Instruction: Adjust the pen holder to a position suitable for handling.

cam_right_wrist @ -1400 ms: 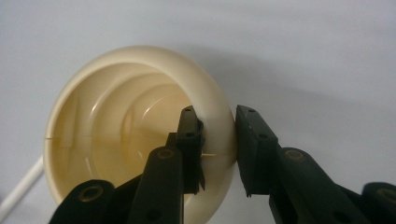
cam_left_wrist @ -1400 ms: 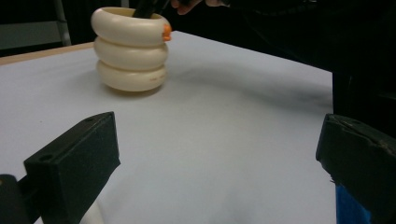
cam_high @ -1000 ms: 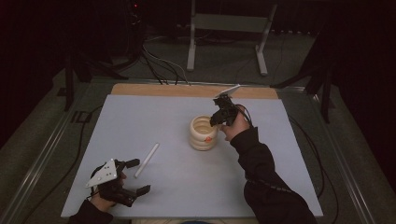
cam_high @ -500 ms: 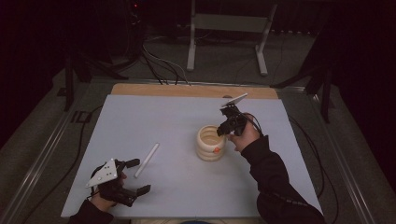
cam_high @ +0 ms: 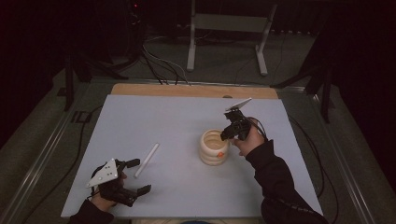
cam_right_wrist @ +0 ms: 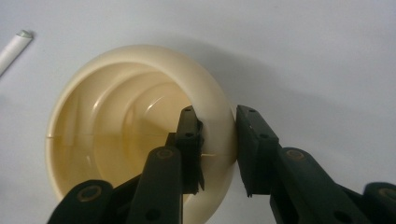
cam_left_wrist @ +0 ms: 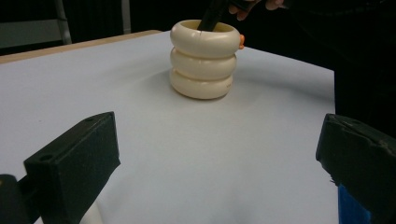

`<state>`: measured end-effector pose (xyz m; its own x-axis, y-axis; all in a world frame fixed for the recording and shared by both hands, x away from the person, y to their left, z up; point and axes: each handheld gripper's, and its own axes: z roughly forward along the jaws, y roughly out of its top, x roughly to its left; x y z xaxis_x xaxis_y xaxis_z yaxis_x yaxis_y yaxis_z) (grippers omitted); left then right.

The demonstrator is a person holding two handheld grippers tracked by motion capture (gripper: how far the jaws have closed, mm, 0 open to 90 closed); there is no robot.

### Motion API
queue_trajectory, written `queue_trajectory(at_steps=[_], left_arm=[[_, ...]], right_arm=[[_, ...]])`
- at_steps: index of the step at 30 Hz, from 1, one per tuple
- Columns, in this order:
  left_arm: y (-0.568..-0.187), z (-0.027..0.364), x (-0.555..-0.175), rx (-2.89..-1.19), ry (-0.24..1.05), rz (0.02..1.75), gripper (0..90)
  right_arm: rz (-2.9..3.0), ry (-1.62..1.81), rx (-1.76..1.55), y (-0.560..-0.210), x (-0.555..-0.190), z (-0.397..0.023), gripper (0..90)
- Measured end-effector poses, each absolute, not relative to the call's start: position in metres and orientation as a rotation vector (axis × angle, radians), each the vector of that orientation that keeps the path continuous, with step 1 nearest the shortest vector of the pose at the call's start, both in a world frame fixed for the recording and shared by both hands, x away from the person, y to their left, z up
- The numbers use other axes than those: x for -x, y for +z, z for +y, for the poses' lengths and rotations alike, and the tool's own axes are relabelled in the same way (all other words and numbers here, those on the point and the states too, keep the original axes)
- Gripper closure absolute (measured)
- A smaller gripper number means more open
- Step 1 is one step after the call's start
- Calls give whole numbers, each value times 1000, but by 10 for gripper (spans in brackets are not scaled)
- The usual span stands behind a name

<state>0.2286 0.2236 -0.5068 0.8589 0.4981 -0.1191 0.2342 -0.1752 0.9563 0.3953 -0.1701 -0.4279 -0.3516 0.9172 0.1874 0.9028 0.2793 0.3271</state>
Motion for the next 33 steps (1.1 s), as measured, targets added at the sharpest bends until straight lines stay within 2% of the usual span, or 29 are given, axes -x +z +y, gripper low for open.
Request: queue_trajectory(at_steps=[3, 8, 14, 20, 29, 33], left_arm=[[-507, 224, -229, -1762, 257, 561, 0], [-507, 224, -229, -1762, 258, 559, 0], [-506, 224, -229, -1760, 258, 560, 0], [-506, 224, -229, -1759, 256, 561, 0], [-507, 223, -229, -1764, 253, 559, 0], [-507, 223, -229, -1761, 254, 558, 0]], right_arm=[[2487, 612, -1766, -428, -396, -171, 699], [2488, 630, -1722, -424, -395, -170, 546], [2465, 686, -1686, -410, -393, -173, 436], [2420, 748, -1687, -400, -391, -183, 395], [2402, 911, -1674, -388, -382, -211, 143], [2389, 910, -1651, -389, -376, -219, 142]])
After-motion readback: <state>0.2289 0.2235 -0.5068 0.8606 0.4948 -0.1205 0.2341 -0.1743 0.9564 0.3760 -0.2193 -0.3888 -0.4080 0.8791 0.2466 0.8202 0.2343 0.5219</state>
